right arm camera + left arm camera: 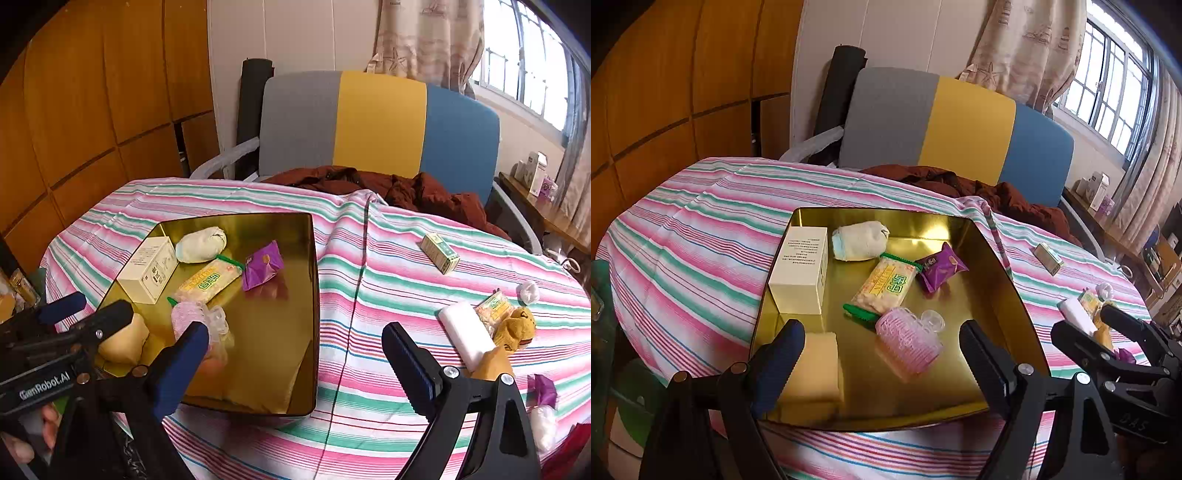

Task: Organize objects
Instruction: 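Lift both open tools up away from the gold tray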

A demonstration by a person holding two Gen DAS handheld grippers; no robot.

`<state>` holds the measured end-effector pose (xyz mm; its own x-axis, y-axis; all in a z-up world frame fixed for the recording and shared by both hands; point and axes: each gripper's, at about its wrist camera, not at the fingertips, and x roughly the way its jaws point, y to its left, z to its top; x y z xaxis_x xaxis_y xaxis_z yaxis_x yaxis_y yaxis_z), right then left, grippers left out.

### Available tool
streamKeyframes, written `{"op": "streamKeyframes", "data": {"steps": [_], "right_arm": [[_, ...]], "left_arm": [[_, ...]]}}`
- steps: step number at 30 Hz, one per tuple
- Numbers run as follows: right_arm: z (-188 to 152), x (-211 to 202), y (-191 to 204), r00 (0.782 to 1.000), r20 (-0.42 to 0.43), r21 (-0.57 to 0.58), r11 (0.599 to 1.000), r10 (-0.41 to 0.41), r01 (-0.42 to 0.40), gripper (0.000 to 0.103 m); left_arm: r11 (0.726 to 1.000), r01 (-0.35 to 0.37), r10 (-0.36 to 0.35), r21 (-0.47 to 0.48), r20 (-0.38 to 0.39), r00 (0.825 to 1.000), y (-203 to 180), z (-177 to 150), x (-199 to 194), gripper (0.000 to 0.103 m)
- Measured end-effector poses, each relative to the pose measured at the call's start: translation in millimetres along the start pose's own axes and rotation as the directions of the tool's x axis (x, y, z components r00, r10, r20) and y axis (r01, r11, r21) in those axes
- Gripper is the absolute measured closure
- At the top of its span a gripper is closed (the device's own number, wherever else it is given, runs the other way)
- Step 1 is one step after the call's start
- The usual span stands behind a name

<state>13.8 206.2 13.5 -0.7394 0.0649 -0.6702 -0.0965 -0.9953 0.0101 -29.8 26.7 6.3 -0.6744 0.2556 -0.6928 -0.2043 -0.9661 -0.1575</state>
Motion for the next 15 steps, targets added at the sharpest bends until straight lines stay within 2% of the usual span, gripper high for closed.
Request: {"op": "streamKeyframes", "data": {"steps": [15], "right_arm": [[-8.5,-5.1,3.7,1.000,0.017,-0.031,0.999,-0.026,0.026,0.006]], "left_arm": [[1.000,-0.006,0.006,0.020,0.006,1.000,-3.1,-8.8,-6.4,0.016]]}}
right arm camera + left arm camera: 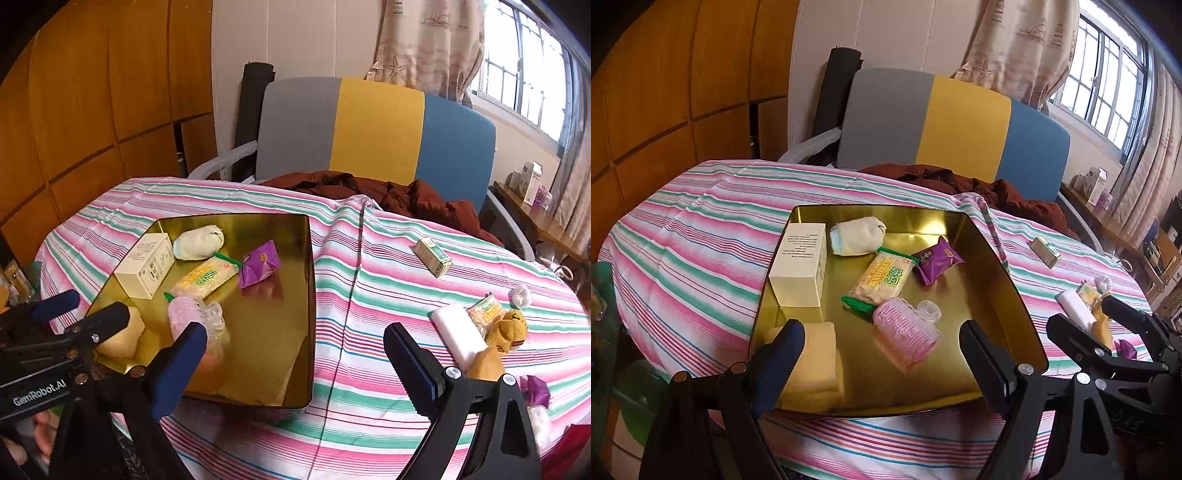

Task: Organize objects
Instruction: 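Lift both open tools up away from the gold tray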

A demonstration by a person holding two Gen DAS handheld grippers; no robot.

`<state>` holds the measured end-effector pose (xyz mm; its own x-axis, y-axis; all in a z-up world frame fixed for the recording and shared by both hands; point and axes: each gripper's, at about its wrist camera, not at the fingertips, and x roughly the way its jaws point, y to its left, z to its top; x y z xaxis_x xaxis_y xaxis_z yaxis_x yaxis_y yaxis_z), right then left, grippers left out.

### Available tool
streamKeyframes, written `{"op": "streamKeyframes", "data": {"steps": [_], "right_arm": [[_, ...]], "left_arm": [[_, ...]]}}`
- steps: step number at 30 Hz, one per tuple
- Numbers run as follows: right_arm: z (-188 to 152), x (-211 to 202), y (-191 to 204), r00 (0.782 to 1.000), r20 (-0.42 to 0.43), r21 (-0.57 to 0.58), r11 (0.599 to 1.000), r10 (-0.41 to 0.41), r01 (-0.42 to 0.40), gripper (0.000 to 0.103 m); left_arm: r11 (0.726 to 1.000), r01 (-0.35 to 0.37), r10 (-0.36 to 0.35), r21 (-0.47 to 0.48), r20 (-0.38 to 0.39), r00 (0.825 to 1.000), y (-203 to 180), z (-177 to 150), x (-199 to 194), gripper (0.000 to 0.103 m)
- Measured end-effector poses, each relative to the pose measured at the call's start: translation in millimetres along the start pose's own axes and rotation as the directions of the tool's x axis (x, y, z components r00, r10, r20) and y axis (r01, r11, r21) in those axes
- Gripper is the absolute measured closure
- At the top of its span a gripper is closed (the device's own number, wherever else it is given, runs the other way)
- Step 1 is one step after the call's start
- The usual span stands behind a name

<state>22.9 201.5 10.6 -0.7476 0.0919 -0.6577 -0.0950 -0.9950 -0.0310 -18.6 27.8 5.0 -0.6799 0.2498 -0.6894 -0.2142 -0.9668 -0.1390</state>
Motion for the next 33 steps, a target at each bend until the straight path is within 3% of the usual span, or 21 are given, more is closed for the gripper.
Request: {"op": "streamKeyframes", "data": {"steps": [12,21,26,33], "right_arm": [[-1,-5,1,0.998,0.040,-0.021,0.998,0.056,-0.055,0.004],[-3,1,-11,0.999,0.016,0.009,0.999,0.051,-0.051,0.004],[-7,3,-23,0.999,-0.008,0.019,0.999,0.034,-0.034,0.004],[-12,1,-67,0.998,-0.056,0.100,0.995,-0.018,0.024,0.004]], "left_arm": [[1.000,-0.008,0.009,0.012,-0.018,1.000,-1,-1,9,0.016],[0.999,0.010,-0.008,0.045,-0.029,1.000,-8,-1,13,0.016],[0.997,0.037,-0.035,0.065,-0.028,0.999,-14,0,12,0.016],[0.987,0.140,-0.138,0.080,-0.023,0.990,-27,7,8,0.016]]}}
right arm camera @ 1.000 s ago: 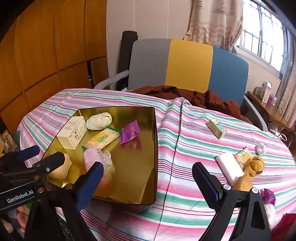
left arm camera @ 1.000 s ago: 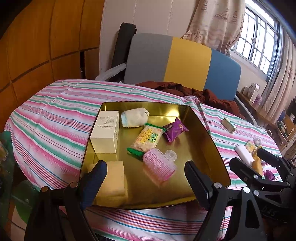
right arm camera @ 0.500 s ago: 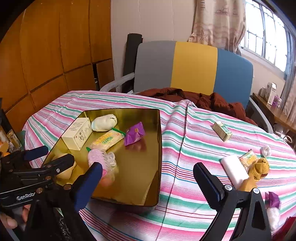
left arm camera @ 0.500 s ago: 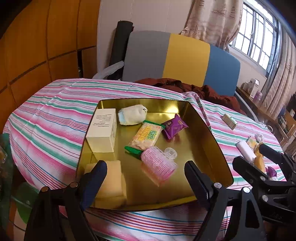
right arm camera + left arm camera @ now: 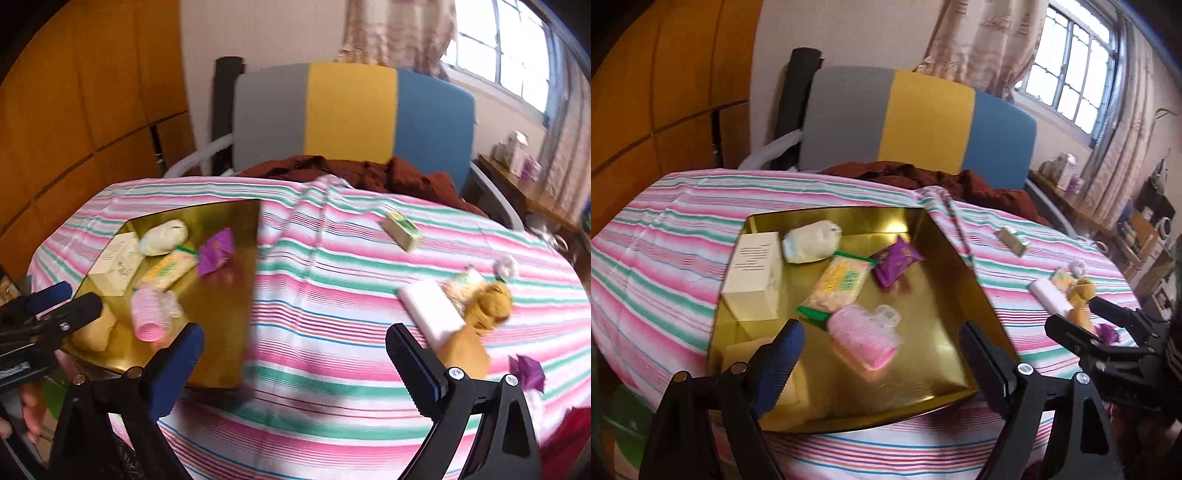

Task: Organize objects
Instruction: 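Lift both open tools up away from the gold tray, then move both tools from the tray back to the pile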

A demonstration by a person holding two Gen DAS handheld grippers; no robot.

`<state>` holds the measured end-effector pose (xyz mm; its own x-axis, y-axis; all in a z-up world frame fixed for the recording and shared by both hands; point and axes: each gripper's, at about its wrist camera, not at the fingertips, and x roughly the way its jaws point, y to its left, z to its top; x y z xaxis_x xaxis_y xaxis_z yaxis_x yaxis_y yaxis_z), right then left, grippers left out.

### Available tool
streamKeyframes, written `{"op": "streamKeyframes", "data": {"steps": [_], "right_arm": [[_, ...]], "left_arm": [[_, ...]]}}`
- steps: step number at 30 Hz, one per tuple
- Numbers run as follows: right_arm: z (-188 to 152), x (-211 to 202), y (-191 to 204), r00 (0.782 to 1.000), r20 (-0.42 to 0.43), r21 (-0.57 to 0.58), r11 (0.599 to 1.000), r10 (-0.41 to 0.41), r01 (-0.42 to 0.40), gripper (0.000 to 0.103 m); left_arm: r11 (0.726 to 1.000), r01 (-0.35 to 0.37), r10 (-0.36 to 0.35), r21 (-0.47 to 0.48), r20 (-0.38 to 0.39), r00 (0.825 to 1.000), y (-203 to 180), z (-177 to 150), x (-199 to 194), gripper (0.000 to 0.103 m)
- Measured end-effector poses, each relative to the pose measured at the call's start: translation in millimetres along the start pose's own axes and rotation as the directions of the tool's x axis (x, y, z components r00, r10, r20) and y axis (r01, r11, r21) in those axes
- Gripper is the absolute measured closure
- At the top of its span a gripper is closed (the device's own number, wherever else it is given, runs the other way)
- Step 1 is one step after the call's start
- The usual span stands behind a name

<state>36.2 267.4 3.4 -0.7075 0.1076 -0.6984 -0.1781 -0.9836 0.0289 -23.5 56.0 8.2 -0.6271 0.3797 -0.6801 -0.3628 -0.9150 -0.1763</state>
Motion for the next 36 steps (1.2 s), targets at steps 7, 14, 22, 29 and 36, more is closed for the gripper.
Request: {"op": "streamKeyframes", "data": {"steps": [7,14,22,29,36], "right_arm": [[-2,-4,-80,0.993,-0.078,0.120,0.988,-0.091,0.100,0.004],[2,-13,-203,0.964,-0.121,0.375,0.888,-0.238,0.267,0.002],[-33,-25,-289,0.974,-0.050,0.702,0.686,-0.223,0.193,0.000],[-37,-34,-297,0.981,0.023,0.737,0.666,-0.194,0.115,0.000],[-36,-29,-293,0.986,0.035,0.744,0.663,-0.163,0.084,0.000]], "left_arm": [[0.990,0.124,-0.122,0.071,-0.036,0.992,-33,6,3,0.016],[0.951,0.223,-0.215,0.215,-0.061,0.975,-91,8,5,0.017],[0.860,0.307,-0.271,0.408,-0.145,0.952,-167,-5,25,0.016],[0.788,0.380,-0.301,0.485,-0.235,0.924,-222,-18,59,0.016],[0.738,0.433,-0.314,0.517,-0.305,0.899,-268,-24,94,0.017]]}}
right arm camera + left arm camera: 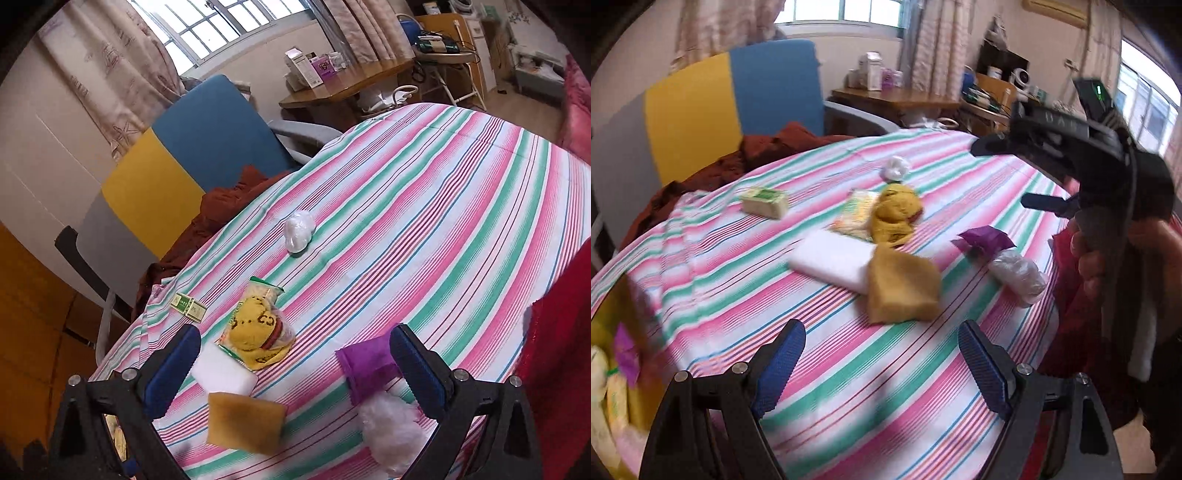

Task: Organize objects
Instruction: 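Move both tools from the tray back to the pile, then grasp the mustard-yellow sponge with the left tool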

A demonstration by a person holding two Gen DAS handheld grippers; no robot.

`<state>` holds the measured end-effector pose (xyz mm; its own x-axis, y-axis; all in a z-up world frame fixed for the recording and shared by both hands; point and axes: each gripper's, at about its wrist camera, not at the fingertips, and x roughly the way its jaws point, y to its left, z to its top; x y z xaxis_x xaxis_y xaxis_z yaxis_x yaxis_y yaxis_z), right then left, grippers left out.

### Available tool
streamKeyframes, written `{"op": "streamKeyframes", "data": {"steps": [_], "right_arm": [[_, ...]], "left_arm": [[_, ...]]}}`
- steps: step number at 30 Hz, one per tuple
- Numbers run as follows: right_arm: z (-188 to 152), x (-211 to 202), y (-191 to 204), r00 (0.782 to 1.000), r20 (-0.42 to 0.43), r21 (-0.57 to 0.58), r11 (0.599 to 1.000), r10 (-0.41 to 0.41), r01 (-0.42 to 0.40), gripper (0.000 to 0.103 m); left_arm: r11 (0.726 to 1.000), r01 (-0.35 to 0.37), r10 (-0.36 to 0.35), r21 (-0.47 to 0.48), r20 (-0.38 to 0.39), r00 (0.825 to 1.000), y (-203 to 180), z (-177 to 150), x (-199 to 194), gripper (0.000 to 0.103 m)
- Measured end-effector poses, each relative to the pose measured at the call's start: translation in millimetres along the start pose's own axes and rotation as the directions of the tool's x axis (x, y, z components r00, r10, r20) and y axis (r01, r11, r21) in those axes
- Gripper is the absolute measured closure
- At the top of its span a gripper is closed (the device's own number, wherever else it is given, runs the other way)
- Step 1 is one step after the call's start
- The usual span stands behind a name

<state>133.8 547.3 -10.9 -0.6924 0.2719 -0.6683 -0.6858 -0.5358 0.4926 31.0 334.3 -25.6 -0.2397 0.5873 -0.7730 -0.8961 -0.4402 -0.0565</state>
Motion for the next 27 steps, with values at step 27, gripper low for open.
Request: {"op": "streamKeyframes", "data": {"steps": [27], "right_arm": [[9,-7,-33,0.998,0.060,0.179,0.983,0.030,-0.040,0.000]], "left_arm": [[0.985,0.164,-0.165,-0.046,-0.018,0.986,19,-1,46,0.017]]}}
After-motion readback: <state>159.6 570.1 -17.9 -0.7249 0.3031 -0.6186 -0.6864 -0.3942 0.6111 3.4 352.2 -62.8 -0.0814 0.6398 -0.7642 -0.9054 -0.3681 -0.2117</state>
